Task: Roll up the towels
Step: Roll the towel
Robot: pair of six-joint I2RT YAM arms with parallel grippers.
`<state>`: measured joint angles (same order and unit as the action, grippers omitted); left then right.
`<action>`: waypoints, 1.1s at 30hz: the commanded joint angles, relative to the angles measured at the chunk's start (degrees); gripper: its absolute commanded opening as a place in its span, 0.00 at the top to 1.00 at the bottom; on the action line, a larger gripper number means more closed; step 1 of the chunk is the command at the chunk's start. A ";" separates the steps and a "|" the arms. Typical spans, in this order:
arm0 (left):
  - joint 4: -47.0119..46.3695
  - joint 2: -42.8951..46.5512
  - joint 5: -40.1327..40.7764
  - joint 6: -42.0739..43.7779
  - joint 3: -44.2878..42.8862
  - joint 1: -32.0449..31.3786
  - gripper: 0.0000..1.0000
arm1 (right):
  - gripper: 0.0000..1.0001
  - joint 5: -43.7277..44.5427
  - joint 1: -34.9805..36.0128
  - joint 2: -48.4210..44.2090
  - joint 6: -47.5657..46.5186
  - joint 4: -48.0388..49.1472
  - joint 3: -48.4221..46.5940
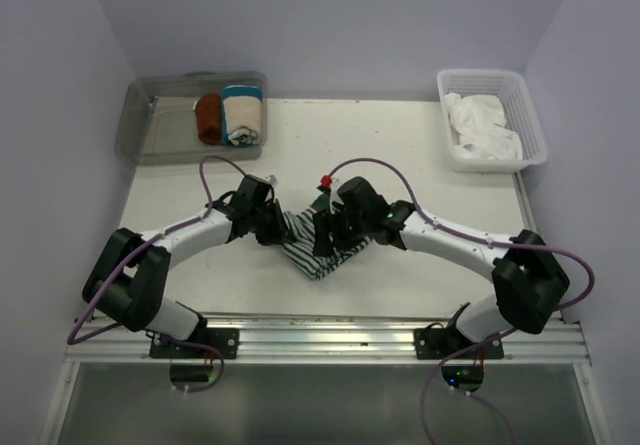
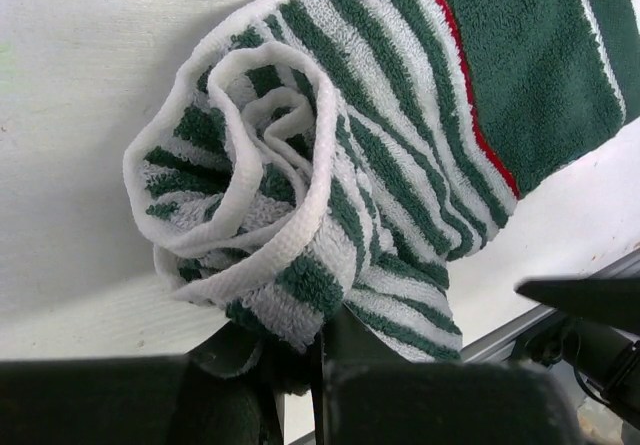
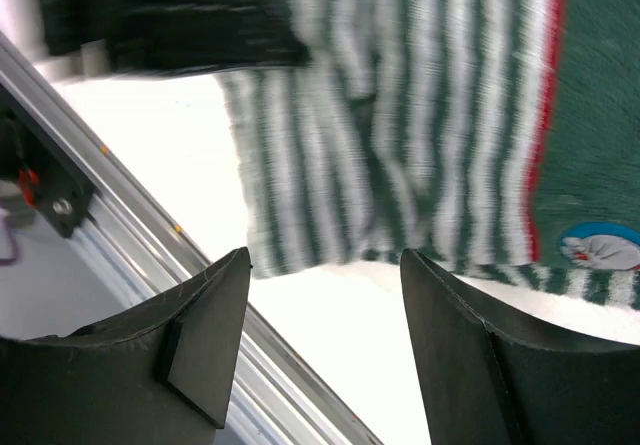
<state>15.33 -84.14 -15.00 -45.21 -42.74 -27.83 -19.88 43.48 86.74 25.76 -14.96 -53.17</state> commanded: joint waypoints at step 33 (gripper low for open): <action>4.53 1.69 -2.66 -0.23 -3.75 0.06 0.42 | 1.00 36.45 22.53 7.06 -9.94 1.95 -3.88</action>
<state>19.11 -84.44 -16.47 -45.25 -45.25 -27.81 24.01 69.97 98.72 12.53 -15.84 -59.70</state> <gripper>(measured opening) 0.534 0.081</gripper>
